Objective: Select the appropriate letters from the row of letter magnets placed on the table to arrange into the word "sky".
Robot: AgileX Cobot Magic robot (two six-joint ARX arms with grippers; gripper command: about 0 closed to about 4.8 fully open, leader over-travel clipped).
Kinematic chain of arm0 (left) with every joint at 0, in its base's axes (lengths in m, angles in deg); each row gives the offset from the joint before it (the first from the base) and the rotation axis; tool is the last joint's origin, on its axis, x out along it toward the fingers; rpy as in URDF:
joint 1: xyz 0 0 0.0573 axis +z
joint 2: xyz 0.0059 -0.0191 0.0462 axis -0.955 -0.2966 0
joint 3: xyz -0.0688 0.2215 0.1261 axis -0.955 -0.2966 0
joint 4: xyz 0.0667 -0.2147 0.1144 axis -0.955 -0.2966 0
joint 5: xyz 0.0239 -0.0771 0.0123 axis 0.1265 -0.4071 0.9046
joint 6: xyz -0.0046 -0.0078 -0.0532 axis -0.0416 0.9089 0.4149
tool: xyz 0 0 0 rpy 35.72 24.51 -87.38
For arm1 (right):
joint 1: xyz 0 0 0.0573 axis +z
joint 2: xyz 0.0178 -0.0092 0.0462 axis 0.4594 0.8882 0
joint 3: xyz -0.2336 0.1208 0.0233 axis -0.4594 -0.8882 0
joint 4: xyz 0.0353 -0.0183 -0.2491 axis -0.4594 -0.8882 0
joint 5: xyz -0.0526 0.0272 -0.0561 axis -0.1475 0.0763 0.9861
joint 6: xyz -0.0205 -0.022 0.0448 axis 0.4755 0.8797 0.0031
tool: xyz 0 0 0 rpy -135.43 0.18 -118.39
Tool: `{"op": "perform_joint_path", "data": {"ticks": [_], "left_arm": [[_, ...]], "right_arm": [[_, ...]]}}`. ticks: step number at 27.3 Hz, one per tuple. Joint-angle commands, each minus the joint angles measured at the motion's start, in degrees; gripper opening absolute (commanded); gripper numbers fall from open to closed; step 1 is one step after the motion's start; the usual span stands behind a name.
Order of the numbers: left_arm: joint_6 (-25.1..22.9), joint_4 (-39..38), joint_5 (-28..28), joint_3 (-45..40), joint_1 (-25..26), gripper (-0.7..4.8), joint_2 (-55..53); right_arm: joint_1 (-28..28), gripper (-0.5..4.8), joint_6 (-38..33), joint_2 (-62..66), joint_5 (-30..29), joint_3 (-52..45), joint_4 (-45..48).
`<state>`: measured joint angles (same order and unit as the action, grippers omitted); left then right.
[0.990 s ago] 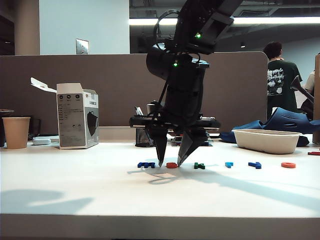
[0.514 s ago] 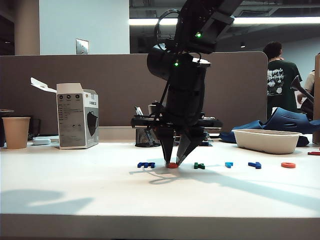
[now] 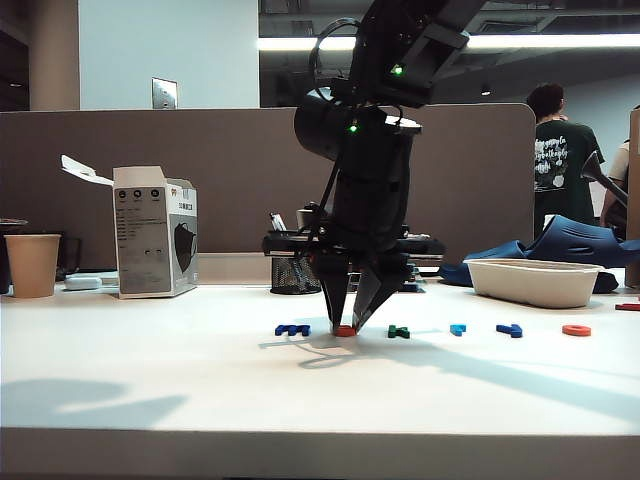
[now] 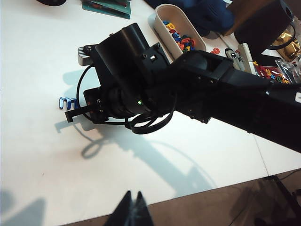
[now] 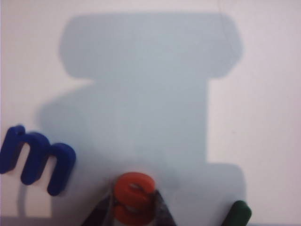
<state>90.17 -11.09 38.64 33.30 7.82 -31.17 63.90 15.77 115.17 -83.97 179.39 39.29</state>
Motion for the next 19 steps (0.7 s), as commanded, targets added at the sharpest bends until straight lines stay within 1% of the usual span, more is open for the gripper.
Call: {"op": "perform_joint_path", "data": {"ticks": [1, 12, 19], "left_arm": [[-0.2, 0.4, 0.4, 0.2, 0.0, -0.05, 0.1], [-0.2, 0.4, 0.4, 0.2, 0.0, -0.05, 0.1], [-0.2, 0.4, 0.4, 0.2, 0.0, -0.05, 0.1]], "right_arm": [[0.1, 0.89, -0.3, 0.5, -0.6, -0.3, -1.7], [0.2, 0.89, -0.3, 0.4, -0.9, -0.3, -3.0], [0.3, 0.89, -0.7, -0.7, -1.0, -0.3, -6.3]]}}
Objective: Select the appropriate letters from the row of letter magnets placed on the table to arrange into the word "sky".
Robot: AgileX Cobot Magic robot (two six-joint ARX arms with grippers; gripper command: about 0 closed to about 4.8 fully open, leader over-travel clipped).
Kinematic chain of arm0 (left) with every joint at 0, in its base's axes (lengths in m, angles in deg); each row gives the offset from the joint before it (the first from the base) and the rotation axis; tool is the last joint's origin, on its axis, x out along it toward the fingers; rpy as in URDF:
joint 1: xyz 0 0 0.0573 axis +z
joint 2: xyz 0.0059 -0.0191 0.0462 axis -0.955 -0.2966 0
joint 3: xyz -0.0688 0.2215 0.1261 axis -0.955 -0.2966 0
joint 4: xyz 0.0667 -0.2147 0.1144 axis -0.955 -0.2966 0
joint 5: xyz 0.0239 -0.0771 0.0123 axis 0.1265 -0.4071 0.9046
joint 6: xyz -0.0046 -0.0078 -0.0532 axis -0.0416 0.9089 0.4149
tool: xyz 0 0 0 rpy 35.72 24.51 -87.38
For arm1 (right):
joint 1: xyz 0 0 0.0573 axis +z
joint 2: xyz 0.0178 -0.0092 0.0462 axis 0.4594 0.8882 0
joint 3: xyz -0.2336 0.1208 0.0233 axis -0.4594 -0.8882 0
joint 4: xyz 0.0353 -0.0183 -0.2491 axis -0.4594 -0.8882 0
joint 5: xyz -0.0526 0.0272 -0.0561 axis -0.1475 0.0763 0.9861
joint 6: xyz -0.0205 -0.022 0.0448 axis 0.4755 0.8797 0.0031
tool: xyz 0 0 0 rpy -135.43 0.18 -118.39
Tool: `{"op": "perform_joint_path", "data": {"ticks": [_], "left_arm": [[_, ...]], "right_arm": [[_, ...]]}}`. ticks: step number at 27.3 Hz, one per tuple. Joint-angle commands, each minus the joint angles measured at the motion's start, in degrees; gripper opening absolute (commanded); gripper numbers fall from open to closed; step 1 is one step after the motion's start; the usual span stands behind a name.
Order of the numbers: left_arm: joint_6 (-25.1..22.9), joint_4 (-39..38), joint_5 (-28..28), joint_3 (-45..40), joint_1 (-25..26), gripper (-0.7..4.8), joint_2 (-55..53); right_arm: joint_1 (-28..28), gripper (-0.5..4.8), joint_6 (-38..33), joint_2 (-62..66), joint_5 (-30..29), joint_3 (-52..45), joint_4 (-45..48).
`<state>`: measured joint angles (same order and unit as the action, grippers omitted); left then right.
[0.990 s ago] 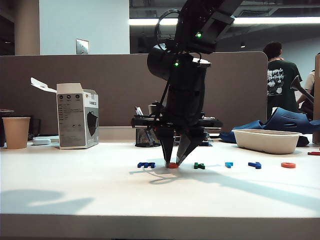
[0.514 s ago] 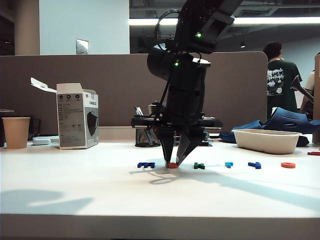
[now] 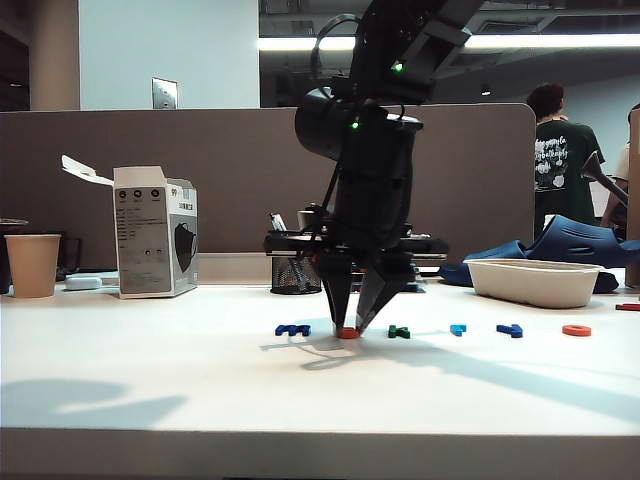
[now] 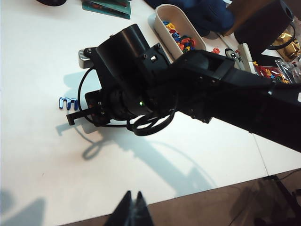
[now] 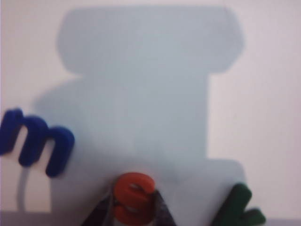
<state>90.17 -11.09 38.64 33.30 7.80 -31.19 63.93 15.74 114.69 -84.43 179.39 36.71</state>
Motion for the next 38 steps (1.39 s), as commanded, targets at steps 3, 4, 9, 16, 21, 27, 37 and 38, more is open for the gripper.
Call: {"op": "perform_joint_path", "data": {"ticks": [3, 4, 9, 16, 21, 27, 37, 38], "left_arm": [[-0.2, 0.4, 0.4, 0.2, 0.0, -0.05, 0.1], [-0.2, 0.4, 0.4, 0.2, 0.0, -0.05, 0.1], [-0.2, 0.4, 0.4, 0.2, 0.0, -0.05, 0.1], [-0.2, 0.4, 0.4, 0.2, 0.0, -0.05, 0.1], [-0.2, 0.4, 0.4, 0.2, 0.0, -0.05, 0.1], [-0.2, 0.4, 0.4, 0.2, 0.0, -0.05, 0.1], [-0.2, 0.4, 0.4, 0.2, 0.0, -0.05, 0.1], [-0.2, 0.4, 0.4, 0.2, 0.0, -0.05, 0.1]], "right_arm": [[0.4, 0.89, -2.3, -0.8, -1.2, -0.3, -5.0], [0.6, 0.89, -2.5, -1.0, -1.4, -0.3, -5.4], [1.8, 0.89, -3.6, -2.0, -1.9, -0.3, -7.2], [4.6, 0.89, -8.5, -2.2, -1.5, -0.4, -10.9], [6.7, 0.89, -11.2, -2.2, -1.5, -0.4, -12.3], [8.9, 0.89, -14.8, -2.2, -0.7, -0.4, -13.8], [9.7, 0.89, -15.3, -2.1, -0.6, -0.4, -15.4], [9.7, 0.89, -15.3, -2.1, -0.6, -0.4, -15.5]]}}
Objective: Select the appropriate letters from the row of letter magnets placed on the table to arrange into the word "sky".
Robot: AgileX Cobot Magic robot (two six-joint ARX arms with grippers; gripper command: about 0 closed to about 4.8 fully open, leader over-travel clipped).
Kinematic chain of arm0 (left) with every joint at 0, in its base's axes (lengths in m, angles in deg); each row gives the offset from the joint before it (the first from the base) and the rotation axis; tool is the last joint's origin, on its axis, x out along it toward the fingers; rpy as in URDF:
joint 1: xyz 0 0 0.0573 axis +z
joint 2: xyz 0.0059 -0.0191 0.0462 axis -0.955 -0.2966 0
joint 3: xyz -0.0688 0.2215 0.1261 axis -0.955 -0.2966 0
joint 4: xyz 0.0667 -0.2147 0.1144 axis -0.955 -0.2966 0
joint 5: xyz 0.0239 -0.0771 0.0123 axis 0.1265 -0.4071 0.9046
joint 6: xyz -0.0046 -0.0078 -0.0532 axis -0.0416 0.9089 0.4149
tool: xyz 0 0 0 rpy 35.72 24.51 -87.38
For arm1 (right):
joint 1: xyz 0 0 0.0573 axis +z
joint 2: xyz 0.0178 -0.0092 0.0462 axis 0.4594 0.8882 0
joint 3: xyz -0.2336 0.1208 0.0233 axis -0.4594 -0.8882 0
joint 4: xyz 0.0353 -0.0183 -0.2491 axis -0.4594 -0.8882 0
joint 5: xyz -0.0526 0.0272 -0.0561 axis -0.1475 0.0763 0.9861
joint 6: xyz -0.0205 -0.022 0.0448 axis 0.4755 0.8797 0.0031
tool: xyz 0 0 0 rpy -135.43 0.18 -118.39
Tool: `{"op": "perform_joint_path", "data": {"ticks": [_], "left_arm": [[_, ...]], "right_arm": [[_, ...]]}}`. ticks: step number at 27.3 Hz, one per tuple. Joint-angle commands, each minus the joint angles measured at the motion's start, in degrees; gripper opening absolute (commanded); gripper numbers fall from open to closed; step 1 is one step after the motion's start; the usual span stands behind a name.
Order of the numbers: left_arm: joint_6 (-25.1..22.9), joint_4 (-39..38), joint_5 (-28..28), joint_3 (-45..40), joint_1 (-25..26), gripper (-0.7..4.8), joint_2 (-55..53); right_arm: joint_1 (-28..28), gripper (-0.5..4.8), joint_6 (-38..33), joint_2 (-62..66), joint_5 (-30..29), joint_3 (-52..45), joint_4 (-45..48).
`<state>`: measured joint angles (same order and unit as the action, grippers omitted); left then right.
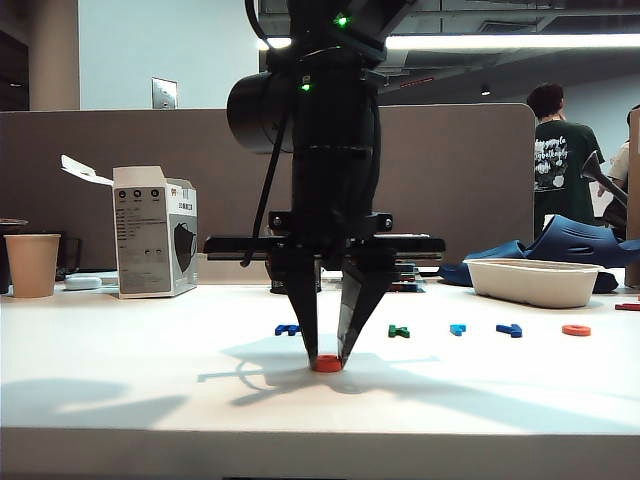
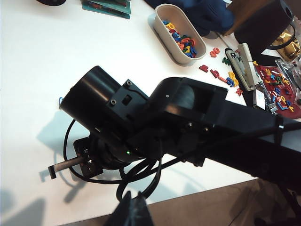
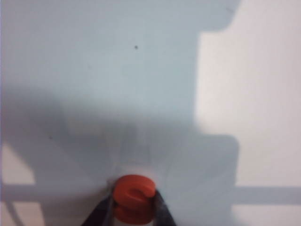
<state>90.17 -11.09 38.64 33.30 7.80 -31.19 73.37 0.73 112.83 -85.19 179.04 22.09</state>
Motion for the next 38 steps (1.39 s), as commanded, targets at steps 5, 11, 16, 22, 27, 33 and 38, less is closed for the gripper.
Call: {"op": "perform_joint_path", "data": {"ticks": [5, 11, 16, 22, 27, 33, 38], "left_arm": [[-0.2, 0.4, 0.4, 0.2, 0.0, -0.05, 0.1], [-0.2, 0.4, 0.4, 0.2, 0.0, -0.05, 0.1], [-0.2, 0.4, 0.4, 0.2, 0.0, -0.05, 0.1], [-0.2, 0.4, 0.4, 0.2, 0.0, -0.05, 0.1], [-0.2, 0.4, 0.4, 0.2, 0.0, -0.05, 0.1], [-0.2, 0.4, 0.4, 0.2, 0.0, -0.05, 0.1], [-0.2, 0.4, 0.4, 0.2, 0.0, -0.05, 0.1]], "right_arm": [[0.3, 0.89, -0.2, -0.2, 0.2, -0.1, -1.4], [0.1, 1.19, -0.2, -0.2, 0.2, -0.1, -1.4], [0.1, 1.35, -0.2, -0.2, 0.1, 0.0, -1.2], [0.0, 1.76, -0.2, -0.4, -0.3, 0.3, -0.7], [-0.2, 1.82, -0.1, -0.4, -1.3, 2.4, -1.2], [-0.5, 2.12, 2.3, -0.4, 0.5, 7.4, -4.0], [-3.2, 2.13, 6.7, -0.4, 6.4, 10.8, -6.8]]}}
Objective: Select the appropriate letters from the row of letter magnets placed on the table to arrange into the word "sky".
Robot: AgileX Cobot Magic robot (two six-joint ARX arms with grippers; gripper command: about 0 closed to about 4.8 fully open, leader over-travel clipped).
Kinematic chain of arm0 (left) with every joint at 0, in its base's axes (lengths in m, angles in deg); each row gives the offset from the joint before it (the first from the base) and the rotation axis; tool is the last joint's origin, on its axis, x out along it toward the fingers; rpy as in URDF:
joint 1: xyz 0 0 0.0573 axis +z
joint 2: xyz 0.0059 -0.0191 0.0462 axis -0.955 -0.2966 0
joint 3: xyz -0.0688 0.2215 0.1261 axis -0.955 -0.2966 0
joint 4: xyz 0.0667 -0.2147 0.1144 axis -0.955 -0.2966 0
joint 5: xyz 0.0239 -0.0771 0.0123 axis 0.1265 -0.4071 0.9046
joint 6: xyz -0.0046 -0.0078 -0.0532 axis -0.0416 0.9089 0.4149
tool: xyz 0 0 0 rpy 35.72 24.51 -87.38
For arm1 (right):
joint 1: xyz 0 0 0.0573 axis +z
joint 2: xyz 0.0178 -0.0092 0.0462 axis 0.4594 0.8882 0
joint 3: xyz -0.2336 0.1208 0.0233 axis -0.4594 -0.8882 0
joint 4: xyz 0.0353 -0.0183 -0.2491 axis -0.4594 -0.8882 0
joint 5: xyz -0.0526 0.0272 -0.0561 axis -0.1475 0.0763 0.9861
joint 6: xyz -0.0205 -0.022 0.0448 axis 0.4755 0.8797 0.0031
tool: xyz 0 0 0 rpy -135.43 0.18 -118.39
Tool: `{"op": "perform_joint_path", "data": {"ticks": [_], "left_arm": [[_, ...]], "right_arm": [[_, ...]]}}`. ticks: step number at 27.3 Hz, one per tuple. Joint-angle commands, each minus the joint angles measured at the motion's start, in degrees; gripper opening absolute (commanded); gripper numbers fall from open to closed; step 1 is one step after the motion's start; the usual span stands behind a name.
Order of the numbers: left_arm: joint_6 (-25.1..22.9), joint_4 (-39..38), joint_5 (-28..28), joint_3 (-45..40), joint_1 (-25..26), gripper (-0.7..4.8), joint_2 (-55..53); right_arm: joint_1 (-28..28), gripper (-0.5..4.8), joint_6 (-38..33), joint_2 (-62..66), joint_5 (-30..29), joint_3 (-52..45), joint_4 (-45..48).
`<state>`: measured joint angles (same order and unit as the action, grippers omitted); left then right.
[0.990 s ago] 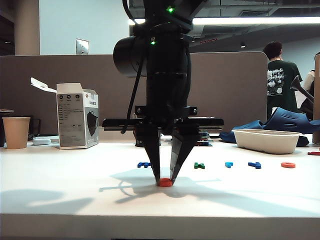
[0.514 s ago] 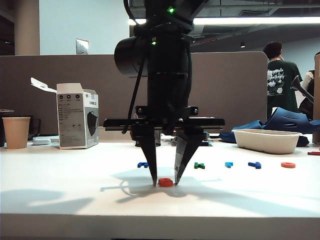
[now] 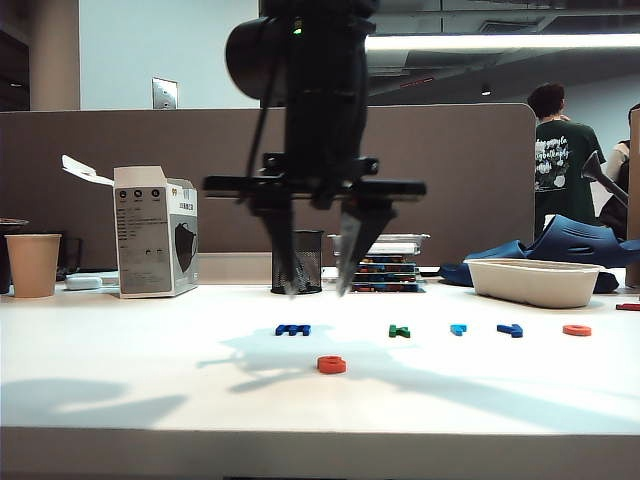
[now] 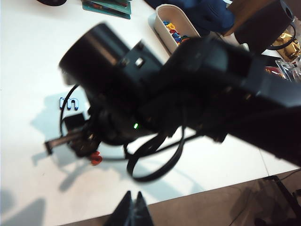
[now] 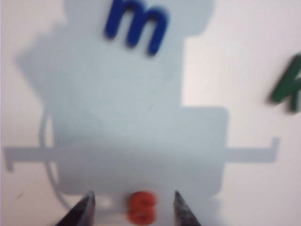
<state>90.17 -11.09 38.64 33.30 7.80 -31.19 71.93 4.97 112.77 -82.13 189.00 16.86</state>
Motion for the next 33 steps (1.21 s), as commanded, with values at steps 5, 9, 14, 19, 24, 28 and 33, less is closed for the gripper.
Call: {"op": "perform_joint_path", "data": {"ticks": [5, 9, 14, 19, 24, 28, 33], "left_arm": [[-0.2, 0.4, 0.4, 0.2, 0.0, -0.05, 0.1], [-0.2, 0.4, 0.4, 0.2, 0.0, -0.05, 0.1], [-0.2, 0.4, 0.4, 0.2, 0.0, -0.05, 0.1], [-0.2, 0.4, 0.4, 0.2, 0.0, -0.05, 0.1], [-0.2, 0.4, 0.4, 0.2, 0.0, -0.05, 0.1], [-0.2, 0.4, 0.4, 0.2, 0.0, -0.05, 0.1], [-0.2, 0.4, 0.4, 0.2, 0.0, -0.05, 0.1]], "right_arm": [[-6.6, 2.13, 3.6, -0.2, 3.6, 0.9, -1.7], [-9.5, 2.29, 3.5, -0.2, 3.4, 0.9, 0.5], [-10.9, 2.66, 3.1, 0.6, 2.8, 0.9, 3.6], [-11.0, 2.66, 0.0, 2.8, 0.9, 0.9, 4.2], [-11.0, 2.66, -0.8, 5.6, -0.9, 0.9, 4.3], [-11.5, 2.65, -1.1, 7.0, -0.7, 0.8, 4.6], [-11.8, 2.6, -1.3, 7.3, -0.7, 0.8, 5.2]]}}
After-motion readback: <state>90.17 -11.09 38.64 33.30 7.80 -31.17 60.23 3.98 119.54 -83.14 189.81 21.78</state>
